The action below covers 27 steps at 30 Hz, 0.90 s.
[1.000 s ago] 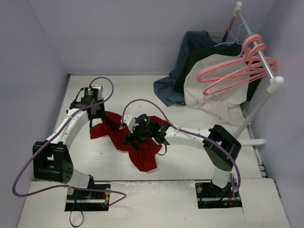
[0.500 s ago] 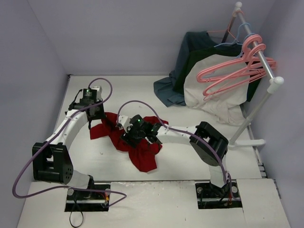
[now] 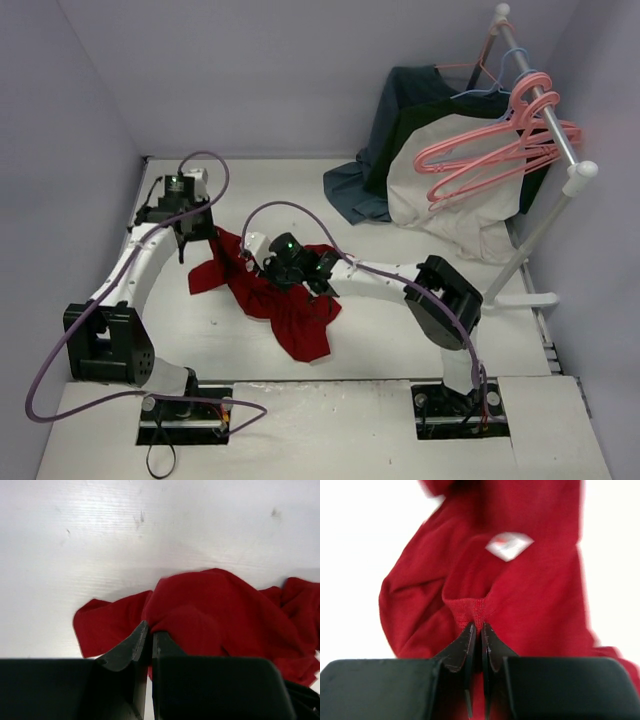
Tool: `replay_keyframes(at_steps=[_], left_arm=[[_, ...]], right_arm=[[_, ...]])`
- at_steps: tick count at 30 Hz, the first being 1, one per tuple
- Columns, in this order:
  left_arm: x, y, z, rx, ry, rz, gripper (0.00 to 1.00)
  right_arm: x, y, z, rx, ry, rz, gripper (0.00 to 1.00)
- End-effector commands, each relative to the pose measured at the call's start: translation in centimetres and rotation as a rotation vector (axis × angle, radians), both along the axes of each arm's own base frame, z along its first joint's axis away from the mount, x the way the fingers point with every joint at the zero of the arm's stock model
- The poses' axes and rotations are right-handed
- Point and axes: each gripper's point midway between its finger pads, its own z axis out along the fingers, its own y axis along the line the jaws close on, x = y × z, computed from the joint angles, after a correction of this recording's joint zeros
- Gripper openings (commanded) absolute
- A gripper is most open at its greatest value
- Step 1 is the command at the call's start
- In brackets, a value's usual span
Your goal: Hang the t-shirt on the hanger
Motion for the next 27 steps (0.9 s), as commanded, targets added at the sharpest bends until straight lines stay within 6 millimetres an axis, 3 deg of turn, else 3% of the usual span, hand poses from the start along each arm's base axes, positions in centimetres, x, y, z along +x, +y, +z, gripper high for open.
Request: replay_keyframes(at_steps=[1, 2, 3, 4, 6, 7, 8, 9, 11, 12, 15, 16, 17, 19, 20, 21, 22, 23, 24, 25, 26, 27], left_arm=[[4.1, 1.7, 14.8, -0.007, -0.384, -0.005, 0.00], [4.5, 2.0, 16.7, -0.001, -0.422, -0.009, 0.00], [5.0, 2.4, 19.1, 0.005, -0.470, -0.003, 0.00], [5.6, 3.6, 22.4, 0.014, -0.535, 0.014, 0.00], [6.1, 4.2, 32.7, 0.040, -0.750, -0.008, 0.00], [5.7, 4.1, 35.4, 0.044, -0.809, -0.019, 0.00], [5.1, 3.8, 37.8, 0.042, -0.866, -0.036, 0.00], [3.3, 3.5, 42.8, 0.042, -0.994, -0.044, 0.00], [1.4, 2.8, 46.7, 0.036, -1.100, -0.075, 0.00], [-0.6, 2.5, 49.6, 0.033, -1.183, -0.084, 0.00], [-2.1, 1.6, 50.8, 0.022, -1.225, -0.127, 0.00], [-1.7, 1.6, 50.1, 0.021, -1.207, -0.128, 0.00], [-0.8, 1.9, 48.3, 0.028, -1.159, -0.120, 0.00], [0.5, 2.5, 44.8, 0.037, -1.064, -0.095, 0.00], [1.7, 2.8, 41.9, 0.037, -0.989, -0.080, 0.00], [1.4, 2.9, 40.8, 0.034, -0.964, -0.069, 0.00], [1.8, 3.2, 39.1, 0.032, -0.925, -0.042, 0.00], [2.3, 3.3, 35.9, 0.029, -0.855, -0.035, 0.00], [2.5, 3.0, 33.4, 0.021, -0.800, -0.032, 0.00], [2.9, 3.2, 28.4, 0.028, -0.692, 0.005, 0.00], [3.0, 3.3, 27.1, 0.026, -0.673, 0.021, 0.00], [3.4, 2.5, 23.2, 0.029, -0.612, 0.024, 0.00]], right_arm=[[7.0, -1.2, 18.6, 0.221, -0.366, -0.104, 0.00], [8.6, -2.3, 20.9, 0.227, -0.425, -0.137, 0.00], [9.6, -3.1, 21.6, 0.208, -0.463, -0.141, 0.00], [11.2, -4.1, 25.0, 0.215, -0.551, -0.164, 0.00], [14.0, -7.1, 36.3, 0.253, -0.808, -0.260, 0.00], [14.3, -7.9, 39.7, 0.280, -0.873, -0.285, 0.00], [14.1, -9.0, 44.5, 0.328, -0.957, -0.316, 0.00], [13.7, -9.7, 47.1, 0.322, -1.034, -0.317, 0.00], [12.5, -11.4, 52.6, 0.380, -1.141, -0.363, 0.00], [11.9, -12.3, 54.7, 0.421, -1.199, -0.391, 0.00], [10.4, -14.9, 57.0, 0.515, -1.311, -0.469, 0.00], [10.3, -14.9, 56.4, 0.508, -1.321, -0.452, 0.00], [10.9, -14.3, 54.6, 0.463, -1.303, -0.422, 0.00], [12.1, -13.5, 50.2, 0.362, -1.228, -0.382, 0.00], [12.3, -13.3, 47.8, 0.331, -1.183, -0.367, 0.00], [12.4, -13.1, 45.9, 0.308, -1.149, -0.356, 0.00], [12.5, -13.1, 42.4, 0.261, -1.096, -0.340, 0.00], [12.5, -13.2, 40.7, 0.260, -1.053, -0.344, 0.00], [12.5, -13.1, 36.7, 0.216, -0.987, -0.327, 0.00], [12.4, -13.1, 33.3, 0.195, -0.915, -0.323, 0.00], [12.3, -13.1, 32.4, 0.189, -0.894, -0.323, 0.00], [11.9, -13.1, 26.4, 0.130, -0.785, -0.305, 0.00]])
